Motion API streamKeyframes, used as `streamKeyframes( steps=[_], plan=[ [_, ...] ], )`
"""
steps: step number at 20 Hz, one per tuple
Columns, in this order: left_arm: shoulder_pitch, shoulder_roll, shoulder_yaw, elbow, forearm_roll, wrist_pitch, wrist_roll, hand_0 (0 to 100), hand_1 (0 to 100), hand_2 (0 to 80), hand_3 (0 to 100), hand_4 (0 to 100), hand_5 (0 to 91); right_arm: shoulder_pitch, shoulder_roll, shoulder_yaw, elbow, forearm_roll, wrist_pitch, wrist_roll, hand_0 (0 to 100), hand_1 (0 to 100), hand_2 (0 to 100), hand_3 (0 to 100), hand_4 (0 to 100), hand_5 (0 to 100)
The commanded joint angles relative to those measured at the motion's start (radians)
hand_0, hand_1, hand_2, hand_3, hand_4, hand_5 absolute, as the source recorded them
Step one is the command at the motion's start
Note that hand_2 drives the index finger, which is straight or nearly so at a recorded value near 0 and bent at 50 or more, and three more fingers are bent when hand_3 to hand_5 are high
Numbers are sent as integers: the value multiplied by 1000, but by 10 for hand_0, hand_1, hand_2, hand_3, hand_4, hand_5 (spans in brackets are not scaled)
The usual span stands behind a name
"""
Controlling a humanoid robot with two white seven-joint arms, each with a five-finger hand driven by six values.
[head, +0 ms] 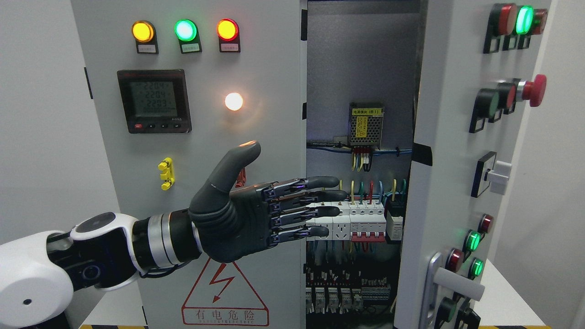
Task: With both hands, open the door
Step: 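Raise the left hand and reach into the gap beside the handled door, then hook left fingers behind the handled door's edge and push it outward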
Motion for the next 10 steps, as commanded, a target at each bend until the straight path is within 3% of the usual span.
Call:
streamKeyframes(
  steps=[1, 5, 10],
  plan=[
    [-15, -177, 29, 64, 13, 1, 5, 0, 0, 0, 0, 31, 0, 0, 0, 0, 0, 0, 1, 0, 0, 0, 0, 0, 0, 0],
    [-18, -234, 69, 87, 12, 1, 63, 0, 0, 0, 0, 31, 0, 0, 1, 0, 0, 0, 1, -2, 0, 0, 0, 0, 0, 0],
    [-17, -298, 108, 109, 7, 9, 80, 0, 0, 0, 0, 30, 0, 0, 0, 0, 0, 0, 1, 0, 0, 0, 0, 0, 0, 0]
  ],
)
